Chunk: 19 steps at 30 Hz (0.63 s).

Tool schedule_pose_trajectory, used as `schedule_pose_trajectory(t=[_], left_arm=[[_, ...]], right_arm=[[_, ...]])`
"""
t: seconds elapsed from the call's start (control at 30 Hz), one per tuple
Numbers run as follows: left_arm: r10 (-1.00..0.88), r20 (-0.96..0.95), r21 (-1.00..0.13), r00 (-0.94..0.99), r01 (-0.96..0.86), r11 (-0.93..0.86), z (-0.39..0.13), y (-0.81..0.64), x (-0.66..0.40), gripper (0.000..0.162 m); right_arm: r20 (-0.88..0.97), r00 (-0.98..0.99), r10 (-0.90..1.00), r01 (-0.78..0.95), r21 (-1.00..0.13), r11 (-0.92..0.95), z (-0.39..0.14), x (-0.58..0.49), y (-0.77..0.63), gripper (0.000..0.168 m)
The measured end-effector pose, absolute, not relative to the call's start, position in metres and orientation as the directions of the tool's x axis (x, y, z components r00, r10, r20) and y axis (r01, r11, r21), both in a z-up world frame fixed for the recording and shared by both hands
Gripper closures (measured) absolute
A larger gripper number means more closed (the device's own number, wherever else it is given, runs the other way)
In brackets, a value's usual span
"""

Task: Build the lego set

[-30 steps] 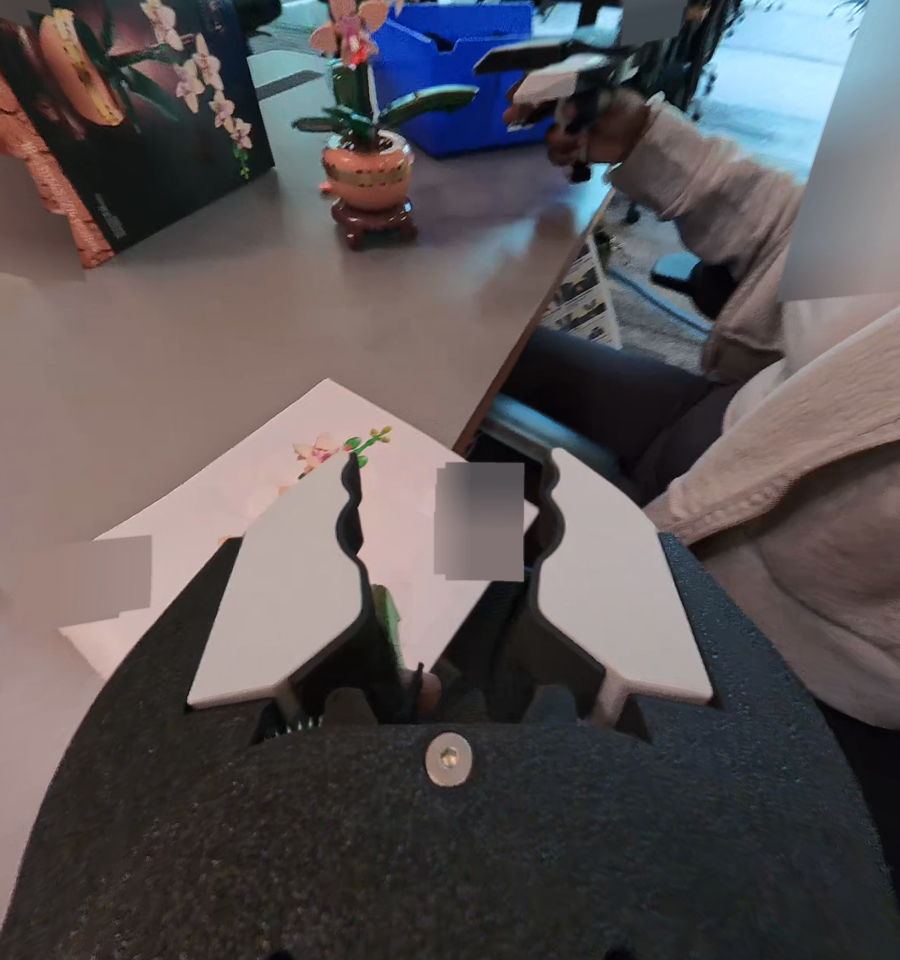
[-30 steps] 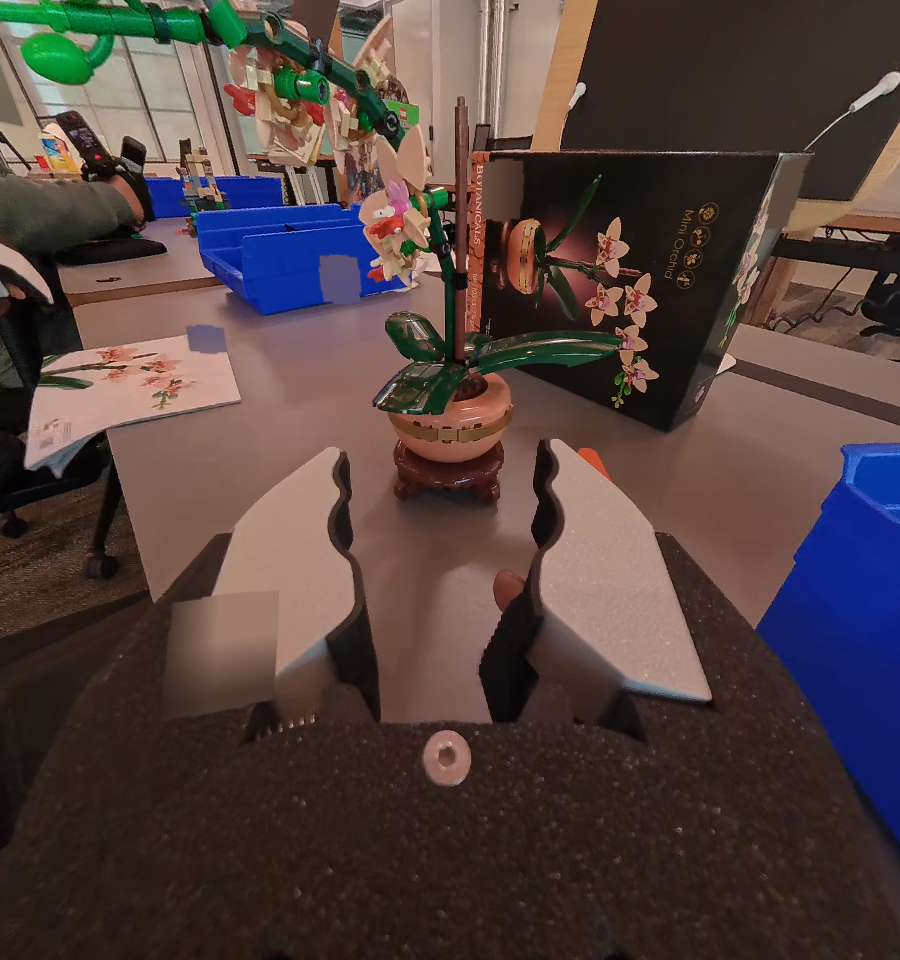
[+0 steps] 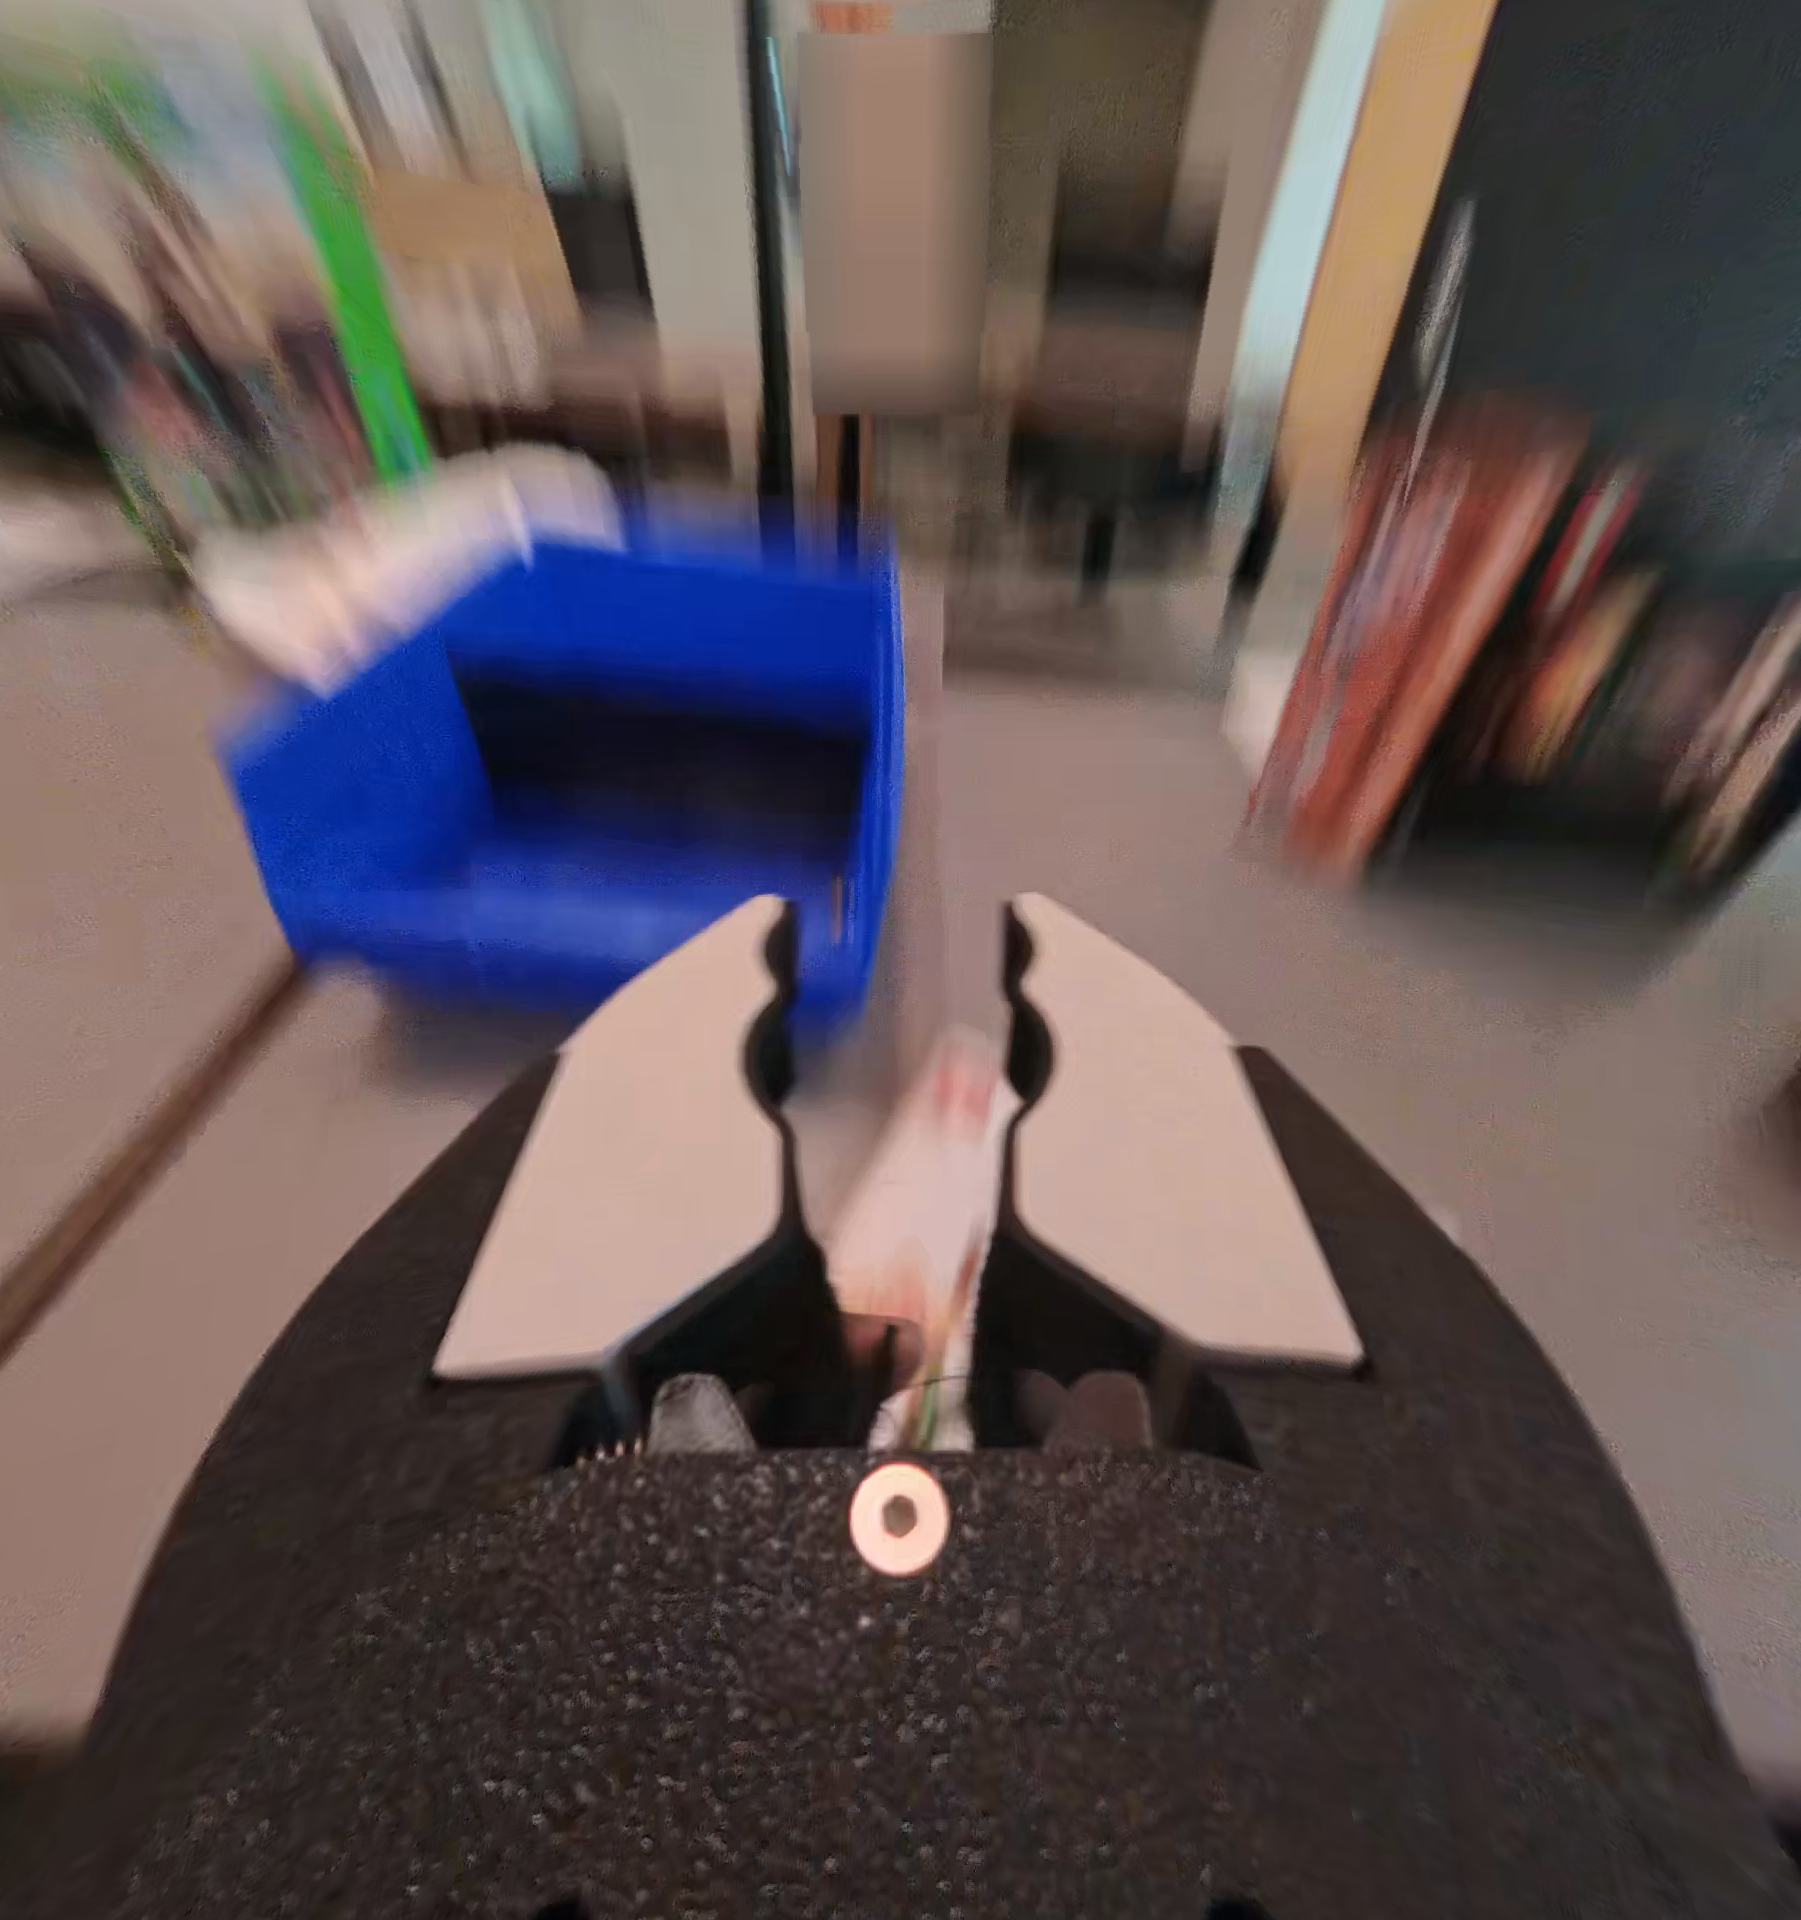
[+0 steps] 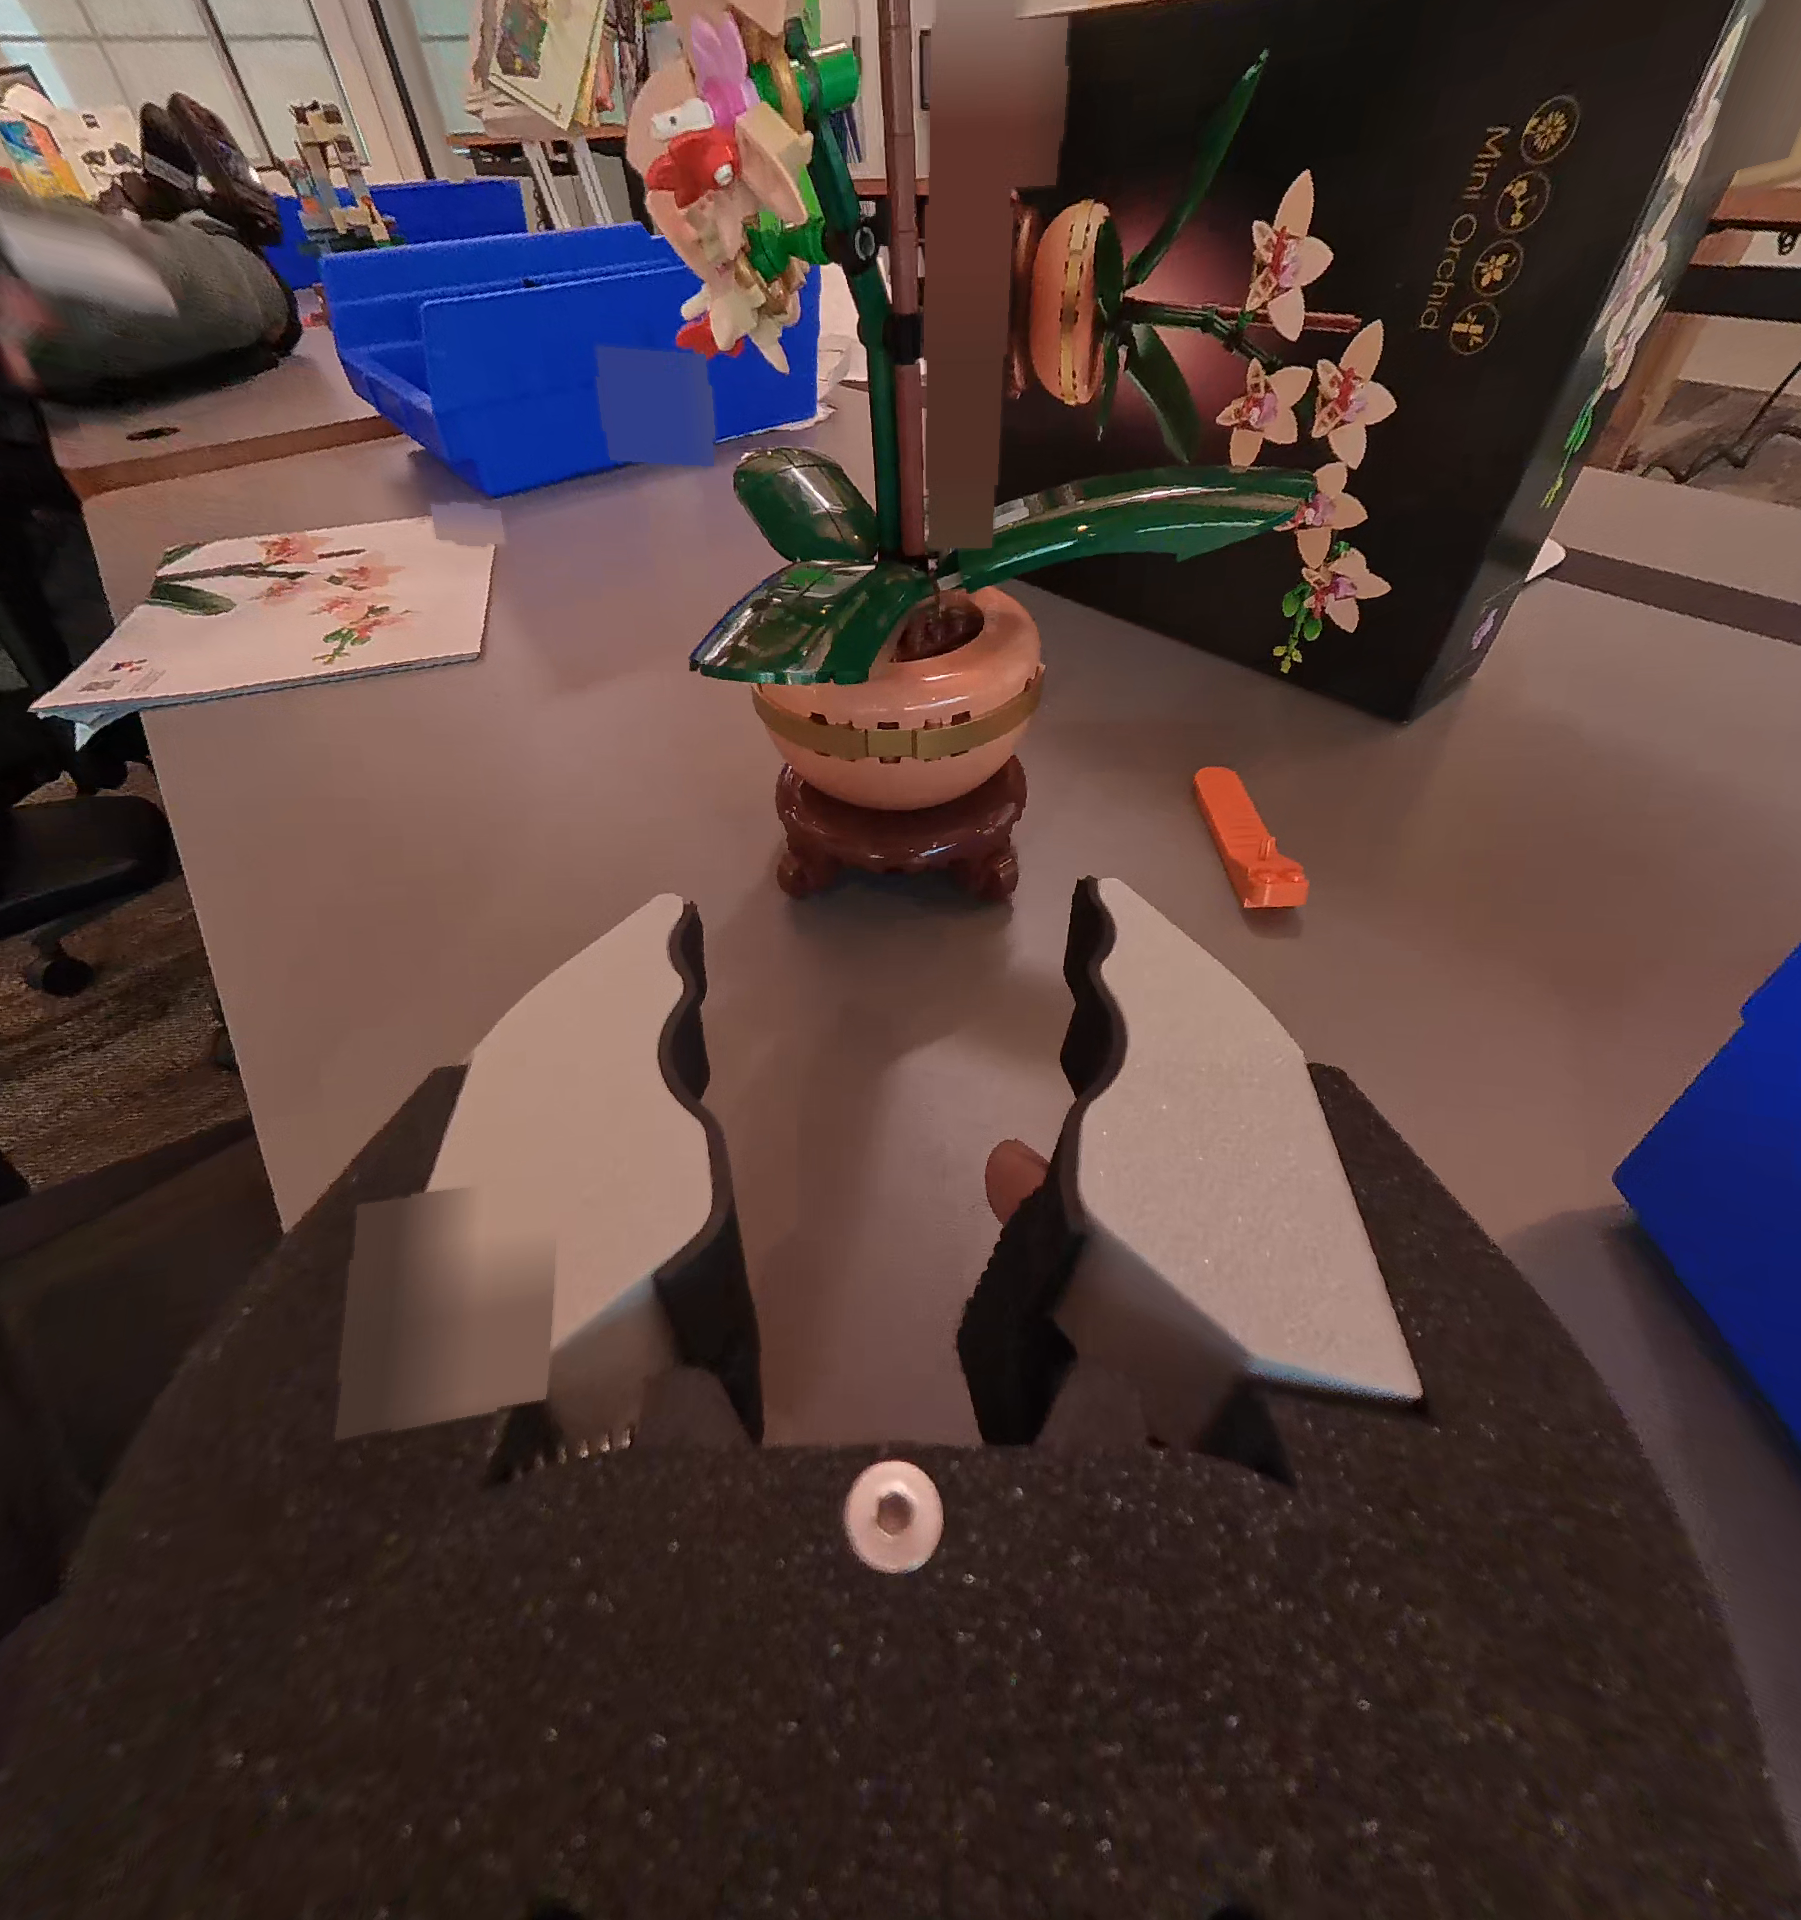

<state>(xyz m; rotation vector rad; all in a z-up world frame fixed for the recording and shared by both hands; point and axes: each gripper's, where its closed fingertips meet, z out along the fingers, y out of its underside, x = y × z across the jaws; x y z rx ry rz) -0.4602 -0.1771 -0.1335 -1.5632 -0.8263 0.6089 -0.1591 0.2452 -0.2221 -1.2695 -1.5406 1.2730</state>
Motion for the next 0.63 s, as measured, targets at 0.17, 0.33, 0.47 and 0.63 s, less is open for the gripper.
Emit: schedule_pose_trajectory(t=[0.17, 0.33, 0.47, 0.63], left_arm=[[0.621, 0.313, -0.702, 0.719, -0.265, 0.661, 0.067, -0.241, -0.427, 0.055], [0.725, 0.094, -0.798, 0.682, -0.384, 0.465, 0.085, -0.214, -0.415, 0.100], [0.731, -0.160, -0.886, 0.664, -0.422, 0.189, 0.004, -0.181, -0.423, 0.161], [0.213, 0.090, -0.926, 0.973, 0.161, -0.342, -0.130, -0.137, -0.407, 0.158]], right_arm=[[-0.061, -0.222, 0.973, 0.228, -0.974, -0.009, -0.222, -0.159, 0.247, 0.102], [-0.061, -0.226, 0.972, 0.240, -0.971, -0.005, -0.224, -0.160, 0.245, 0.102], [-0.061, -0.235, 0.970, 0.270, -0.963, 0.005, -0.229, -0.161, 0.243, 0.101], [-0.091, -0.237, 0.967, 0.302, -0.953, -0.015, -0.233, -0.163, 0.244, 0.100]])
